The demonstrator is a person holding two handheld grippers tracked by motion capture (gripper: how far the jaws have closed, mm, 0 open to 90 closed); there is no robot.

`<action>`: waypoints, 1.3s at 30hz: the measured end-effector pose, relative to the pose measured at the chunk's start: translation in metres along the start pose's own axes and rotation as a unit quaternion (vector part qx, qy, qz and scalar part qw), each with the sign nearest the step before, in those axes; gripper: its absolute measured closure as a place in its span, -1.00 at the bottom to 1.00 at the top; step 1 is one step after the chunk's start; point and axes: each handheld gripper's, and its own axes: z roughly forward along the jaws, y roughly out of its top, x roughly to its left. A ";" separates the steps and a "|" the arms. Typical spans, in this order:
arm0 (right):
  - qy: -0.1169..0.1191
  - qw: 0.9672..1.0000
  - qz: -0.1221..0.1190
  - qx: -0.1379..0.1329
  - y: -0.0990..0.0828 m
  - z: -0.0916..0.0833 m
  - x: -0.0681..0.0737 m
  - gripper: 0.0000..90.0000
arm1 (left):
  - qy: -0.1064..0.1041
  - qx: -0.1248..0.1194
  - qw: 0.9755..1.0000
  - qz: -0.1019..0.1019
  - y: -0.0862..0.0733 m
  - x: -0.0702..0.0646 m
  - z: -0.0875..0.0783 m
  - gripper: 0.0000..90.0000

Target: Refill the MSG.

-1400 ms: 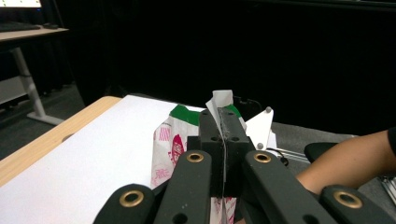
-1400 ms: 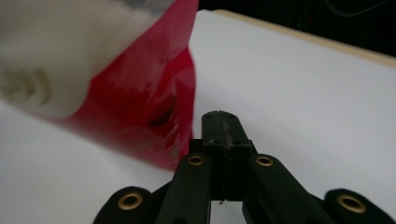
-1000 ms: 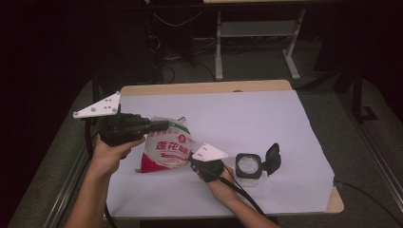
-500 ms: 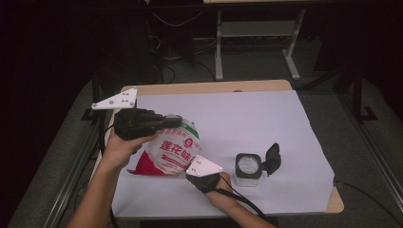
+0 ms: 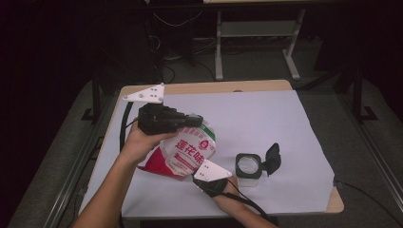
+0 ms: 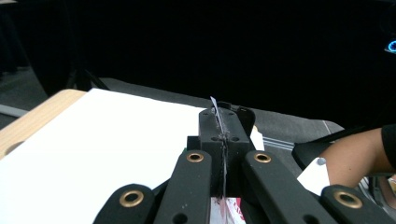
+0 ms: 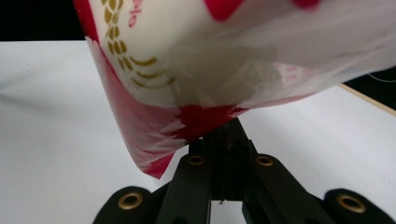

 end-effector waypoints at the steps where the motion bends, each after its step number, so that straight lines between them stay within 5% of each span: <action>1: 0.004 1.000 0.006 -0.001 -0.002 -0.001 0.000 1.00 | -0.001 0.004 1.000 0.001 0.000 0.000 0.003 1.00; 19: 0.022 0.999 0.019 -0.021 -0.016 0.000 -0.004 1.00 | -0.002 0.052 0.998 -0.026 0.006 0.012 0.037 1.00; 29: 0.026 0.999 0.019 -0.036 -0.013 -0.004 -0.002 1.00 | 0.008 0.088 0.996 -0.023 0.018 0.011 0.059 1.00; 39: 0.015 0.999 0.019 -0.039 -0.011 -0.008 -0.004 1.00 | -0.003 0.120 0.993 -0.005 0.028 0.011 0.084 1.00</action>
